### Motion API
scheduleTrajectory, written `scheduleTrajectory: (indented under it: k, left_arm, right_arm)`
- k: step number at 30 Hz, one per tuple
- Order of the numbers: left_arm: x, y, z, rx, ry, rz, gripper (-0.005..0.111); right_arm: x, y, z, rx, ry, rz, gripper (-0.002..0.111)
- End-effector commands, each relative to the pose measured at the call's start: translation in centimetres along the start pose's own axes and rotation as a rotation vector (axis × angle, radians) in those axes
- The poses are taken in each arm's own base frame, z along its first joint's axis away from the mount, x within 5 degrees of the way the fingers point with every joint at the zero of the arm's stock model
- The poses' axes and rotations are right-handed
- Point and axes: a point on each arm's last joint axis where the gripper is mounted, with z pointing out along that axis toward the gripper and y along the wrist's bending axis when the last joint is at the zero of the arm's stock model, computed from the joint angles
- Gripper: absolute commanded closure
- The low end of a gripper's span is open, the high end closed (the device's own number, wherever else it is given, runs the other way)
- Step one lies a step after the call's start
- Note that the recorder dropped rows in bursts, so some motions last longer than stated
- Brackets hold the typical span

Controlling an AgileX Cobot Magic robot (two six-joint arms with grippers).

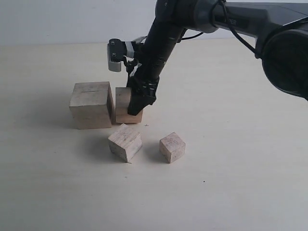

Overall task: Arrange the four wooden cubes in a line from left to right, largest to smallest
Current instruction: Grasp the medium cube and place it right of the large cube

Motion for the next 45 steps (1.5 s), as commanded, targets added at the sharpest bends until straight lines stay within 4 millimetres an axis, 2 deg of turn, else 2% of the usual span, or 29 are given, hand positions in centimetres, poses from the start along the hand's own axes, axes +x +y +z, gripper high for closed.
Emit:
scheduleTrajectory:
  k: [1,14,16,21,28,32,45]
  left_arm:
    - [0.0,0.0,0.0,0.002,-0.014,-0.006,0.107]
    - [0.0,0.0,0.0,0.002,-0.014,-0.006,0.107]
    - [0.0,0.0,0.0,0.002,-0.014,-0.006,0.107]
    - [0.0,0.0,0.0,0.002,-0.014,-0.006,0.107]
    - [0.0,0.0,0.0,0.002,-0.014,-0.006,0.107]
    - [0.0,0.0,0.0,0.002,-0.014,-0.006,0.107]
    - [0.0,0.0,0.0,0.002,-0.014,-0.006,0.107]
  right_arm:
    - [-0.3,0.0,-0.3,0.007,-0.012,0.001,0.108]
    - [0.0,0.0,1.3,-0.029,-0.021,0.021,0.107]
    - [0.0,0.0,1.3,-0.029,-0.021,0.021,0.098]
    - [0.0,-0.2,1.3,-0.013,-0.024,0.031,0.067]
    - [-0.3,-0.4,1.3,0.013,-0.055,0.071,0.041]
    - [-0.3,-0.4,1.3,0.013,-0.056,0.086,0.035]
    - [-0.9,-0.3,0.8,0.008,-0.102,0.113,0.029]
